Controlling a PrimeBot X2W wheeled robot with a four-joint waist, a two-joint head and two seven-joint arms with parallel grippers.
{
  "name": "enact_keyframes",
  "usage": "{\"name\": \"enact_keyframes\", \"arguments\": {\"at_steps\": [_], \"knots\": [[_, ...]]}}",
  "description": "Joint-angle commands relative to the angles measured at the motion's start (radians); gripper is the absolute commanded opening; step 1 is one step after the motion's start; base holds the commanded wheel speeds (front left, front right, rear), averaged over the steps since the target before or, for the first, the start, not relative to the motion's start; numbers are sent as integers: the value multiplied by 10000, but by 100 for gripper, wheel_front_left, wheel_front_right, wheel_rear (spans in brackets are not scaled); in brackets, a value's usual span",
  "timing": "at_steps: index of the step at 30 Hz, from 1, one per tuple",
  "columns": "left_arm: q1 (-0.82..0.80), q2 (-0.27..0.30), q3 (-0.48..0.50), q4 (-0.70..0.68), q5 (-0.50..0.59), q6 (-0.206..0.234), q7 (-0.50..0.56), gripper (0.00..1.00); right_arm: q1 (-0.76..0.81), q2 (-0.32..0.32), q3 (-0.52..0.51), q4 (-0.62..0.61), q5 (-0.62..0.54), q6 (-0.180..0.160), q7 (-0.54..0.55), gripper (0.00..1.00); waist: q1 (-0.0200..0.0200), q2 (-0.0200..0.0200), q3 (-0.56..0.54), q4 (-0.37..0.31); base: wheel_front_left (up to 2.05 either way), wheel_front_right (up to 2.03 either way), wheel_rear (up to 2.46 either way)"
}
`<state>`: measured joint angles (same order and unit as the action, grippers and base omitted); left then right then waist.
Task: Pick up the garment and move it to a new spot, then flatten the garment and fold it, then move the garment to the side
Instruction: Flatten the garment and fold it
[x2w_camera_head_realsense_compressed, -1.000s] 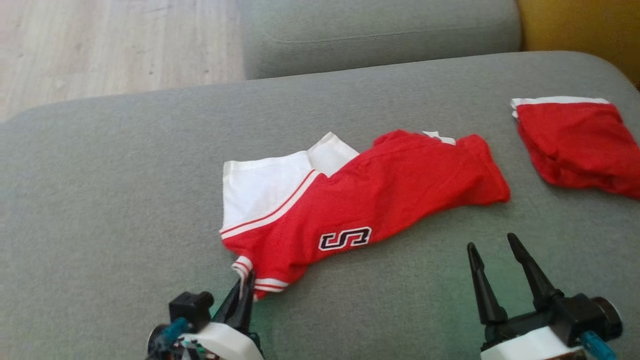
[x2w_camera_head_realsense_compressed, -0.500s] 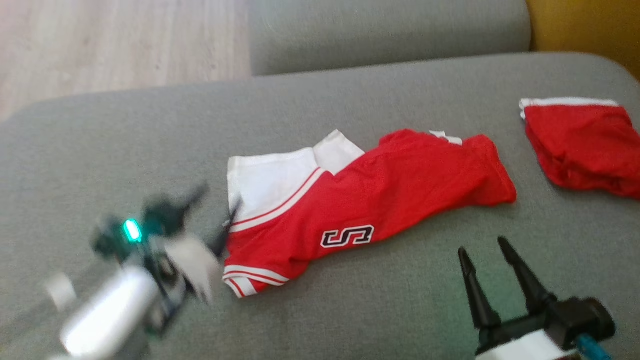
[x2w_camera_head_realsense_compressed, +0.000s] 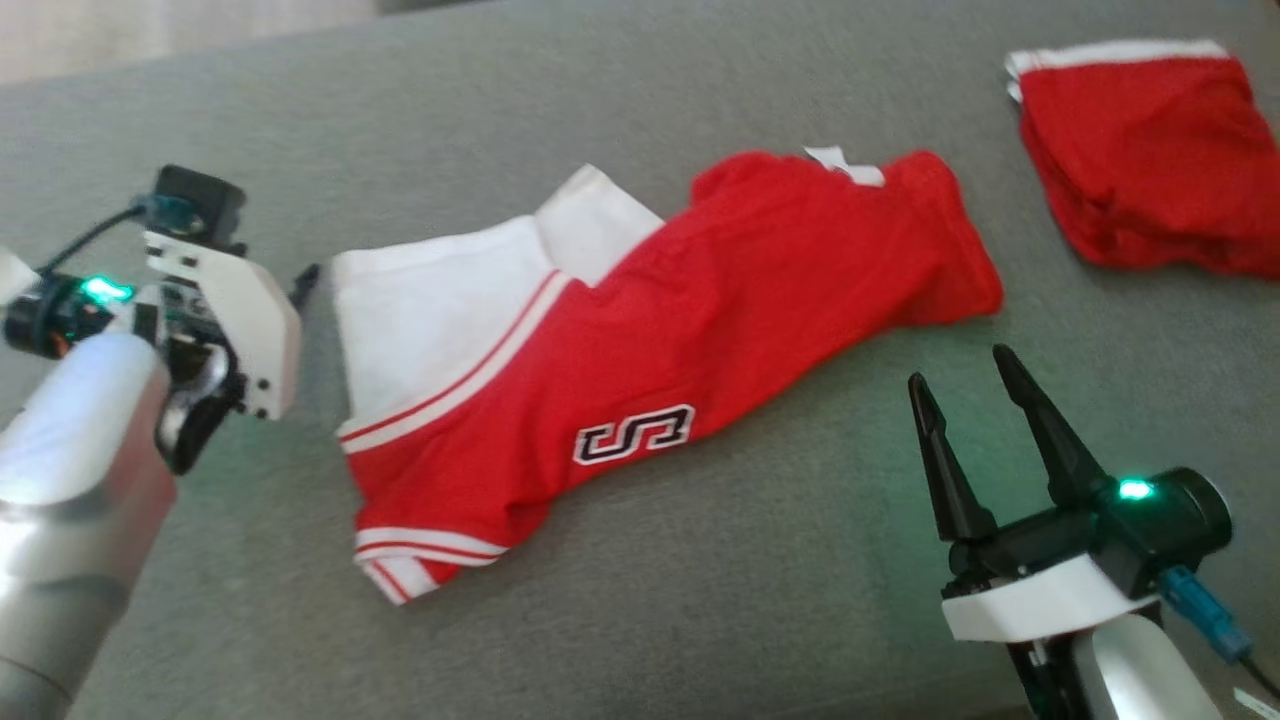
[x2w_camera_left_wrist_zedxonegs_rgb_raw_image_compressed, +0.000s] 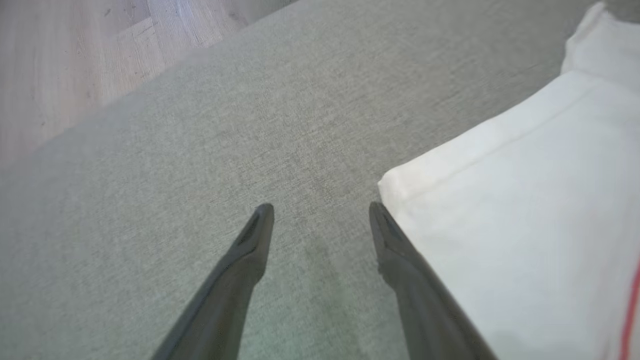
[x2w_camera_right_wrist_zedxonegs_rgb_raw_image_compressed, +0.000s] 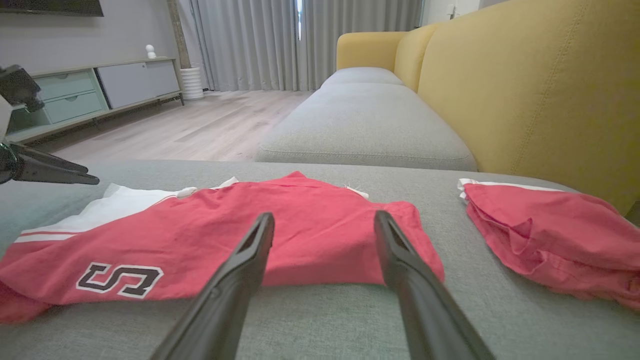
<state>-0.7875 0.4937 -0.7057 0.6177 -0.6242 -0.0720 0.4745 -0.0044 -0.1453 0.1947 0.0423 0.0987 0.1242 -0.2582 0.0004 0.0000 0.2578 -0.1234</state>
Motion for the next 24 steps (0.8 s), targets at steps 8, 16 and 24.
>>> {"name": "enact_keyframes", "arguments": {"at_steps": [8, 16, 24], "knots": [[-1065, 374, 276, 864, -281, -384, 222, 100, -316, -129, -26, -275, 91, 65, -36, 100, -4, 0, 797, -852, 0, 0, 0], [-1469, 524, 469, 642, -329, -394, -337, 100, -416, -47, -44, -284, 56, 65, -36, 100, -4, 0, 843, -839, 0, 0, 0], [-913, 926, 138, -284, -697, -507, 348, 100, -435, -70, -93, -287, 28, 65, -36, 100, -4, 0, 823, -803, 0, 0, 0]]}}
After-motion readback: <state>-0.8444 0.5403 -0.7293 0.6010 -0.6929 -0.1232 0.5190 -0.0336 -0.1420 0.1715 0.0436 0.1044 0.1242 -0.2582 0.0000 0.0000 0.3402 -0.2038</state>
